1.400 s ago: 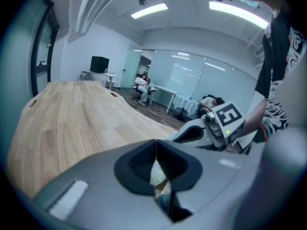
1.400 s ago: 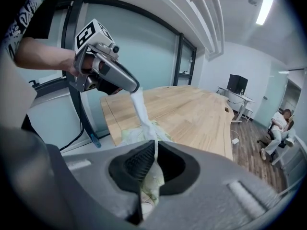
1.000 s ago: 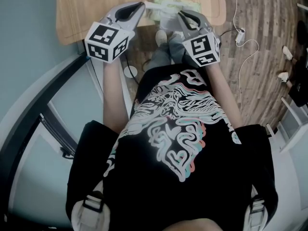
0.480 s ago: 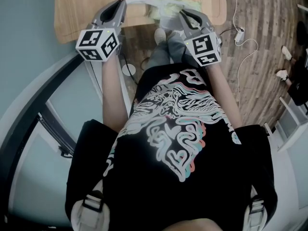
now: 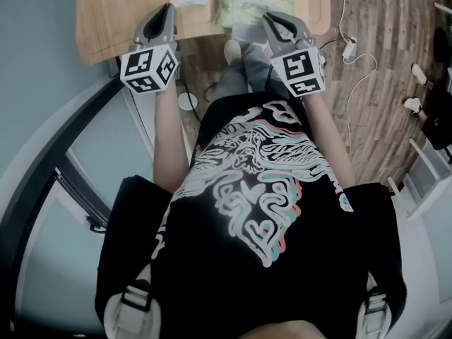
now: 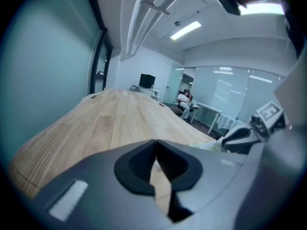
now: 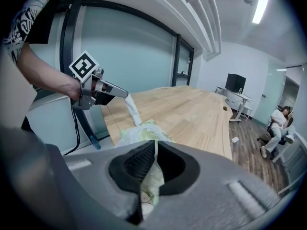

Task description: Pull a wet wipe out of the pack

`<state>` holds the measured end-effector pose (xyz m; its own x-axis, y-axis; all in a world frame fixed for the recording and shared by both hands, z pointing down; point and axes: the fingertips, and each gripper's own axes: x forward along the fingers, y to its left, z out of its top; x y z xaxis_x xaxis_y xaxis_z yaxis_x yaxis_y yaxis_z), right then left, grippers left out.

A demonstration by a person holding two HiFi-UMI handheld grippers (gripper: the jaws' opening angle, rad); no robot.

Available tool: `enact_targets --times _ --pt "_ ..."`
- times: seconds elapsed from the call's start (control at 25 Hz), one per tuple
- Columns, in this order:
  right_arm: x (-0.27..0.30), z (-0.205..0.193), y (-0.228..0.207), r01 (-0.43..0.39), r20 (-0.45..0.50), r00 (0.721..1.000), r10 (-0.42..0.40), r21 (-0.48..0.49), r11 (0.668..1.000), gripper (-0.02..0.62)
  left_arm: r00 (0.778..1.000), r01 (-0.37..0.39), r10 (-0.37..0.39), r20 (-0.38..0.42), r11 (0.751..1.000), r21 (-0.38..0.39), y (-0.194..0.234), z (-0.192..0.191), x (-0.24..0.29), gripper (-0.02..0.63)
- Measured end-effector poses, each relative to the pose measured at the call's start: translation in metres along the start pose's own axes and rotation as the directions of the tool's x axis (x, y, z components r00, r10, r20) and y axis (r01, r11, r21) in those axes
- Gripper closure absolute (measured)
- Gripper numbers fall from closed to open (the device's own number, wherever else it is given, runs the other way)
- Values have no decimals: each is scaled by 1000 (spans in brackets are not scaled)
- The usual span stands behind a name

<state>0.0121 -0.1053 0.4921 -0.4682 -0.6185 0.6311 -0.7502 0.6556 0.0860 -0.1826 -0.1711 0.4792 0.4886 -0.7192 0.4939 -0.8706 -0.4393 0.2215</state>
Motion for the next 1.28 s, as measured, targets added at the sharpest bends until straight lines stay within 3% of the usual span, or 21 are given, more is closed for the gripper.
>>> enact_targets --times 0.16,0.36,0.56,1.12,1.28 --pt "-1 -1 1 1 3 1000 -1 5 1000 577 999 7 -7 -32 1000 -26 -1 -17 6 612" --pt "-2 2 3 8 10 1000 -8 3 1000 577 994 35 -33 -105 999 18 -16 -39 20 606" --pt "-9 12 3 30 42 999 -30 -8 1000 577 994 46 -43 -97 999 28 -23 -38 22 459" --pt "-45 39 -7 95 210 970 -125 144 985 578 1000 29 -30 7 994 109 -26 -13 -1 460" --pt "-64 44 -12 131 248 954 -171 169 977 578 997 62 -69 40 986 158 -40 -1 -9 540"
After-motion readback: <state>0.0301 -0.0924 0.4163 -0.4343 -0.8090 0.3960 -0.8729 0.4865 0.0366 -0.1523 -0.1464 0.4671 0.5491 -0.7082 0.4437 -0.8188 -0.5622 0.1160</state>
